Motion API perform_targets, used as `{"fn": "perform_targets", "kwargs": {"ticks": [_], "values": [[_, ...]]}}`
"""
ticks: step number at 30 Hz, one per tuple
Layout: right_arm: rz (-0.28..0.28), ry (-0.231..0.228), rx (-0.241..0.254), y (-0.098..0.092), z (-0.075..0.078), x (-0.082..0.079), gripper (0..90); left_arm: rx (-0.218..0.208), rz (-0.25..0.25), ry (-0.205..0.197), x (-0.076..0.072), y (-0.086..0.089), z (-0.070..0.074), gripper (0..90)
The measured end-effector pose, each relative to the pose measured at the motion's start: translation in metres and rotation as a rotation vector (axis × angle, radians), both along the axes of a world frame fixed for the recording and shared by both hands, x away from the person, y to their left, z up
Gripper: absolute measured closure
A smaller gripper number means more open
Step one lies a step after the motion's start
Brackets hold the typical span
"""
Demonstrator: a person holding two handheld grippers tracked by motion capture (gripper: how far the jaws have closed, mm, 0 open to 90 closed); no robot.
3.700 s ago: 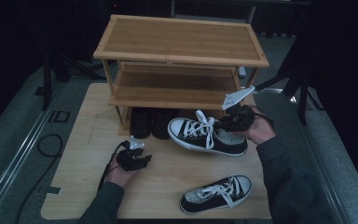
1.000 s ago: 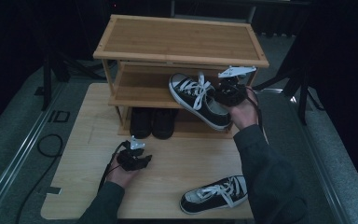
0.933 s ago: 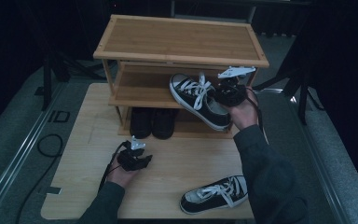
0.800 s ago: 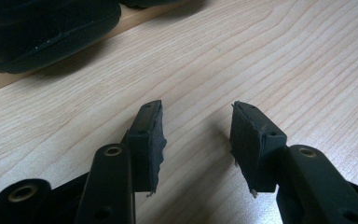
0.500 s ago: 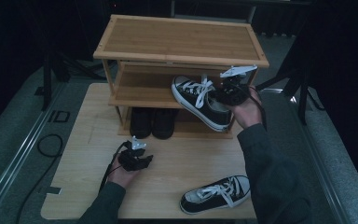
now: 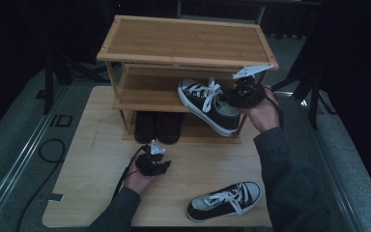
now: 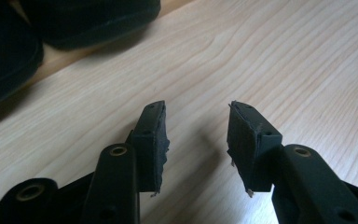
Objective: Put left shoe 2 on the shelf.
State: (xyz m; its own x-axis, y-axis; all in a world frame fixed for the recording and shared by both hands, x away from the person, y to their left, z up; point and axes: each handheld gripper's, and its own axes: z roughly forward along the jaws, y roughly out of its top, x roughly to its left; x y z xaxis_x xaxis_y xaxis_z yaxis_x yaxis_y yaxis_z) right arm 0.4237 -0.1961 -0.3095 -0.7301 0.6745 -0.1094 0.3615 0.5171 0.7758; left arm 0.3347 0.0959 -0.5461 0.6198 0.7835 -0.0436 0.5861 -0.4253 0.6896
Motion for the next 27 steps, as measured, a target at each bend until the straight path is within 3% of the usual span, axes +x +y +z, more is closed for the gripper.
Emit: {"fn": "perform_targets", "kwargs": {"ticks": [7,16,24,27], "values": [[-0.006,-0.001,0.022,-0.014,0.006,0.0,75.3,-0.02,-0.009,-0.01,0.006,-0.015,0.005,63.0],[-0.055,-0.028,-0.006,-0.025,0.006,-0.002,89.0,-0.038,-0.022,-0.027,0.018,-0.038,0.01,68.2],[-0.092,-0.011,-0.023,-0.042,-0.007,0.0,90.0,-0.039,0.019,-0.038,0.037,-0.053,0.014,87.0],[-0.099,0.006,-0.028,-0.046,-0.013,-0.001,90.0,-0.016,0.048,-0.049,0.045,-0.058,0.015,89.7]]}}
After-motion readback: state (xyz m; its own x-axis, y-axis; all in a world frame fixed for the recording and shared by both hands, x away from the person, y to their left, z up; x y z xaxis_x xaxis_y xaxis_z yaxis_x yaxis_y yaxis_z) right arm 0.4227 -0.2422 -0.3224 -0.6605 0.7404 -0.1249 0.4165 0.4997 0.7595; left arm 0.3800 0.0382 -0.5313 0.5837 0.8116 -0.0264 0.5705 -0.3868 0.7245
